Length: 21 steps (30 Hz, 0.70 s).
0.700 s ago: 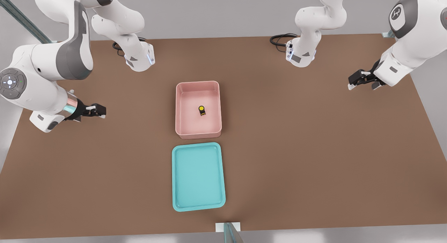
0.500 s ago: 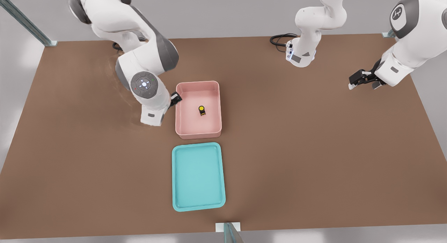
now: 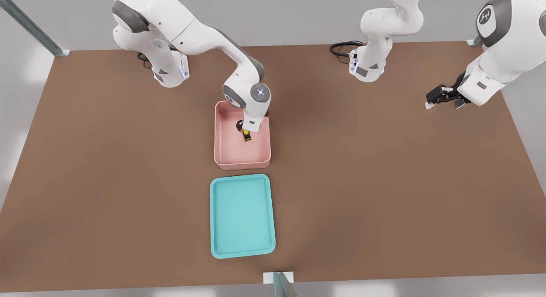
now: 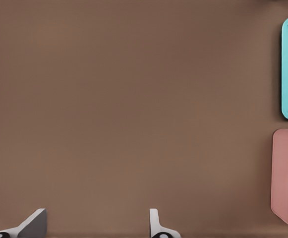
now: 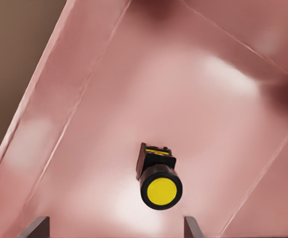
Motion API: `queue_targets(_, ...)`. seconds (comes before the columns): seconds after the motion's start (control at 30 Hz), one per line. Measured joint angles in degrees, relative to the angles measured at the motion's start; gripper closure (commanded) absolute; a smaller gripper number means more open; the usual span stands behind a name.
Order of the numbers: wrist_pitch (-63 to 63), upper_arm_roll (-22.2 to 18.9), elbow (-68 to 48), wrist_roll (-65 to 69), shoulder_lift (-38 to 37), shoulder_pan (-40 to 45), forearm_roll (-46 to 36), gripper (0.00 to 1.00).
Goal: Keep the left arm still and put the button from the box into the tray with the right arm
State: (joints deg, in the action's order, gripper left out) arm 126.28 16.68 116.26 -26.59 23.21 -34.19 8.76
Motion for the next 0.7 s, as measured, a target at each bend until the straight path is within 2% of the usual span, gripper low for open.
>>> queue_targets(0.1, 7.83, -0.09, 5.9, -2.29, -0.61, 0.64, 0.71, 0.0)
queue_targets(0.33, 21.58, -0.83, 9.81, -6.6, 3.4, 0.65, 1.08, 0.0)
queue_targets(0.7, 28.04, -3.05, 10.34, -10.69, 3.82, 0.06, 1.15, 0.0)
